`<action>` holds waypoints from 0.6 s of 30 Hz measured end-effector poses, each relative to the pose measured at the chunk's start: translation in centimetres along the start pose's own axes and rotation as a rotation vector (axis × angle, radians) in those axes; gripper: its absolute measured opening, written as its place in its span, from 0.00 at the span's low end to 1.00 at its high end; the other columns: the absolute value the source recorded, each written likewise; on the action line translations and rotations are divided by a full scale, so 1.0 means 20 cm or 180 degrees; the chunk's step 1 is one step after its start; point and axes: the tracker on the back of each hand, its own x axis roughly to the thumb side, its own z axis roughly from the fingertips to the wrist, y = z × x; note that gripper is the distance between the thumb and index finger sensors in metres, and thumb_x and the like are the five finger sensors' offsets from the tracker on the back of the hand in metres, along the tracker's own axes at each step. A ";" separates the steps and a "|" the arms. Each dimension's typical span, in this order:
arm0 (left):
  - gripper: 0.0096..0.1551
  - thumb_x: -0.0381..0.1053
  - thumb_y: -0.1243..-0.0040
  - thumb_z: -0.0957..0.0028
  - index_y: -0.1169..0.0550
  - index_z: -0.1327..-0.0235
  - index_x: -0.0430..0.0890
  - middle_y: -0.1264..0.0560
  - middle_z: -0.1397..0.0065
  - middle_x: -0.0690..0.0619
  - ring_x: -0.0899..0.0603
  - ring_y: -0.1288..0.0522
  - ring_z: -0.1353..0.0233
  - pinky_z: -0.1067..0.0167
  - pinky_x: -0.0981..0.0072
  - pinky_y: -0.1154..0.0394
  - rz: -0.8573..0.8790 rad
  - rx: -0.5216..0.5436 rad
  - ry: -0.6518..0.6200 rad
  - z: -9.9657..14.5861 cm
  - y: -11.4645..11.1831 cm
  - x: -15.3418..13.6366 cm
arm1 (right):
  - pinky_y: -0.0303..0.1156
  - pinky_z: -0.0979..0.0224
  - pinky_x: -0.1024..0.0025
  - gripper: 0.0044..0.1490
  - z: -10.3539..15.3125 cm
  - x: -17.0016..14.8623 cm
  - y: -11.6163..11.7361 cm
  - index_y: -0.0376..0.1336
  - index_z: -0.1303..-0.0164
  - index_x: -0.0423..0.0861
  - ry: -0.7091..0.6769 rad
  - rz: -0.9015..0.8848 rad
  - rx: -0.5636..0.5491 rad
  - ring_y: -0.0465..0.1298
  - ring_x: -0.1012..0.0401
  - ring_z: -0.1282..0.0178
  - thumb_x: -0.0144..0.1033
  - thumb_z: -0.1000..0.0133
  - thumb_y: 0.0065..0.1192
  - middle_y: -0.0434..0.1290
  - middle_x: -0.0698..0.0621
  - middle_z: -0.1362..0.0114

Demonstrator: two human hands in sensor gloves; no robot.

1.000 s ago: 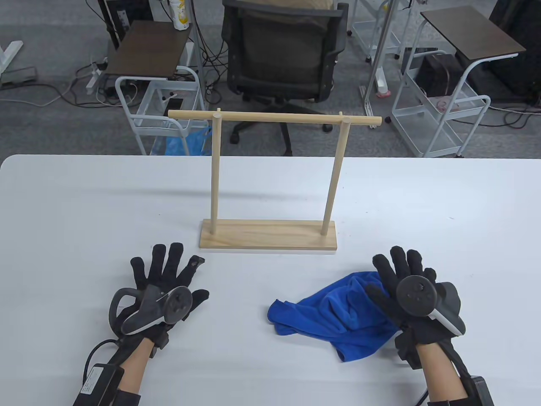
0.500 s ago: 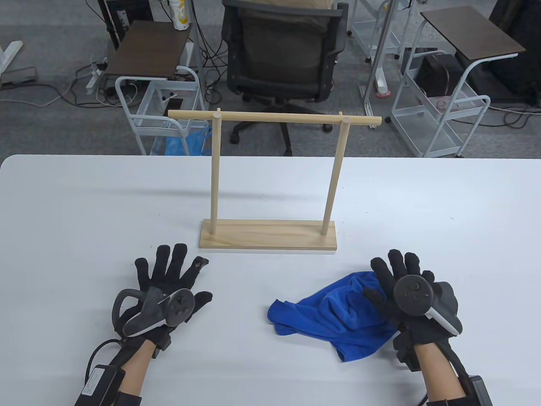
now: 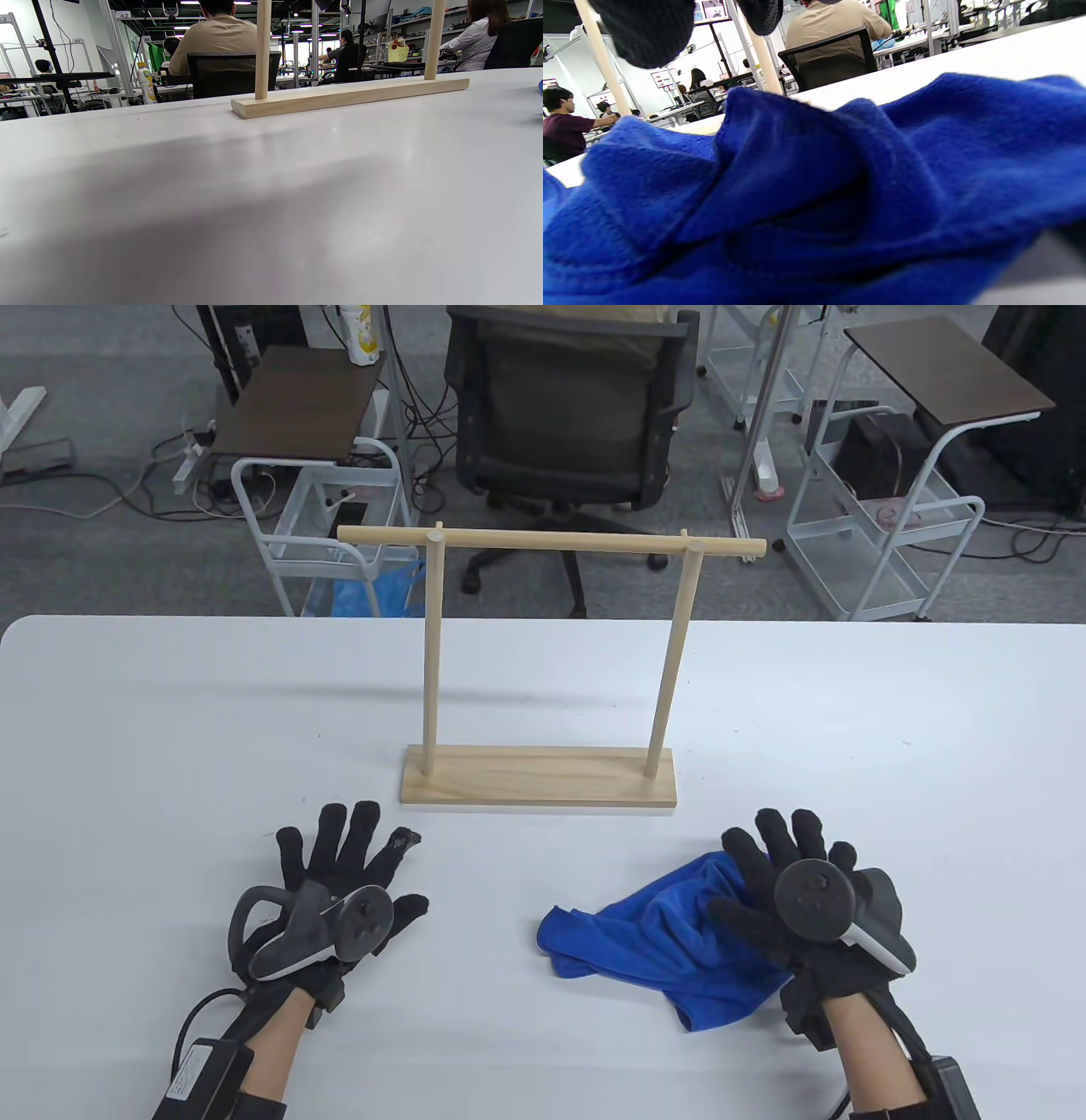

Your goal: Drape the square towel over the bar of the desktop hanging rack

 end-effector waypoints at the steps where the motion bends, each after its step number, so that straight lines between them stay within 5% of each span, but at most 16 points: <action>1: 0.52 0.78 0.74 0.45 0.52 0.06 0.57 0.61 0.05 0.40 0.27 0.61 0.11 0.25 0.21 0.65 -0.0001 -0.0014 -0.0005 0.00 0.00 0.00 | 0.32 0.25 0.25 0.52 -0.01 0.00 0.01 0.45 0.10 0.51 -0.0001 -0.0019 0.0066 0.31 0.35 0.14 0.63 0.38 0.56 0.36 0.38 0.09; 8: 0.52 0.77 0.73 0.45 0.51 0.06 0.57 0.59 0.05 0.40 0.27 0.60 0.11 0.24 0.22 0.64 -0.0023 -0.0083 -0.0039 -0.01 -0.01 0.01 | 0.30 0.26 0.25 0.49 -0.09 -0.06 0.11 0.47 0.11 0.51 0.0167 -0.0230 0.0613 0.31 0.35 0.14 0.59 0.38 0.59 0.37 0.37 0.09; 18: 0.51 0.77 0.71 0.45 0.49 0.07 0.58 0.58 0.04 0.40 0.28 0.59 0.11 0.24 0.22 0.64 -0.0016 -0.0083 -0.0051 -0.01 -0.01 0.01 | 0.29 0.25 0.27 0.36 -0.12 -0.12 0.17 0.50 0.14 0.56 0.0206 -0.0695 0.0784 0.32 0.37 0.13 0.44 0.32 0.56 0.38 0.41 0.09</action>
